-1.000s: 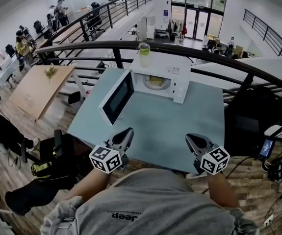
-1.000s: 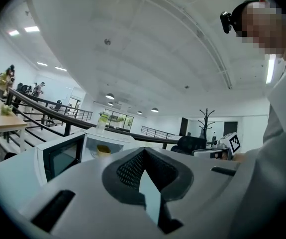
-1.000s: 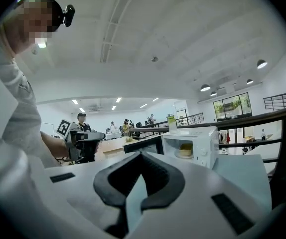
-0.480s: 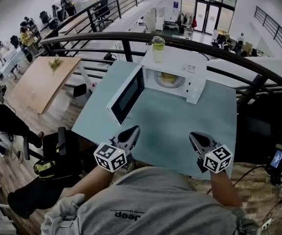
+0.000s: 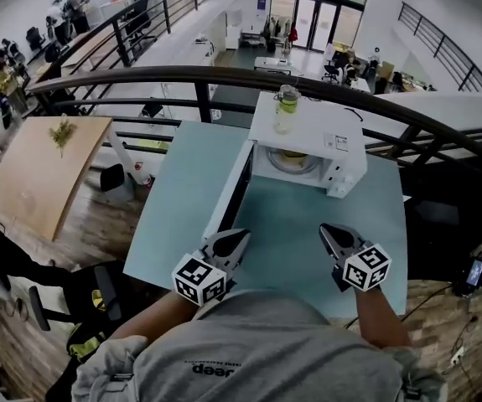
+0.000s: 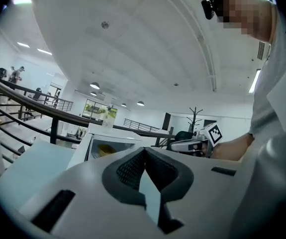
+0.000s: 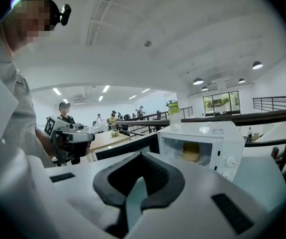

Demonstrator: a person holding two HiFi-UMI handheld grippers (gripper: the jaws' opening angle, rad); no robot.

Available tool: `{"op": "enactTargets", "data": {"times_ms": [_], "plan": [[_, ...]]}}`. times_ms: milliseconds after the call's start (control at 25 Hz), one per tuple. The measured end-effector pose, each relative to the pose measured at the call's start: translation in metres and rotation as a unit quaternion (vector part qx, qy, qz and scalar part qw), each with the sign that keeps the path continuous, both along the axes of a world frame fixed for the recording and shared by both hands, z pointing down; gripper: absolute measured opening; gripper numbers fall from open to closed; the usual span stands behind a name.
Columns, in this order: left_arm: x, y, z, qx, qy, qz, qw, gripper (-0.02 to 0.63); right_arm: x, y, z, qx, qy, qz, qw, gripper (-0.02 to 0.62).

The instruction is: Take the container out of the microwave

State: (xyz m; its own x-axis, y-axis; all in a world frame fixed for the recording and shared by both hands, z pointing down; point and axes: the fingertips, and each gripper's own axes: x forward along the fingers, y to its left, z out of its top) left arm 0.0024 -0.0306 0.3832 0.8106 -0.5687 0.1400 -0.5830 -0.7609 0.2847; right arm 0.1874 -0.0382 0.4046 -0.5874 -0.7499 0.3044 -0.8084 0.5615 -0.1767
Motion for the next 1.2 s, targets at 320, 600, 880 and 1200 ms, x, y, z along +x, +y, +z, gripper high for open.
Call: {"op": "enactTargets", "data": {"times_ms": [320, 600, 880, 1200], "plan": [[0.0, -0.026, 0.002, 0.007, -0.002, 0.058, 0.9983, 0.015, -0.018, -0.043, 0.011, -0.026, 0.02, 0.025, 0.999, 0.017], [0.026, -0.039, 0.017, -0.005, -0.012, 0.019, 0.9997, 0.015, -0.008, -0.079, 0.027, -0.023, 0.023, -0.029, 0.999, 0.017], [0.092, -0.073, 0.075, -0.068, 0.007, -0.084, 0.9941, 0.015, 0.032, -0.115, 0.084, -0.026, 0.037, -0.089, 0.995, 0.018], [0.116, -0.136, 0.127, -0.075, -0.023, -0.093, 0.9925, 0.015, 0.037, -0.183, 0.138, -0.025, 0.031, -0.028, 0.999, 0.059]]}}
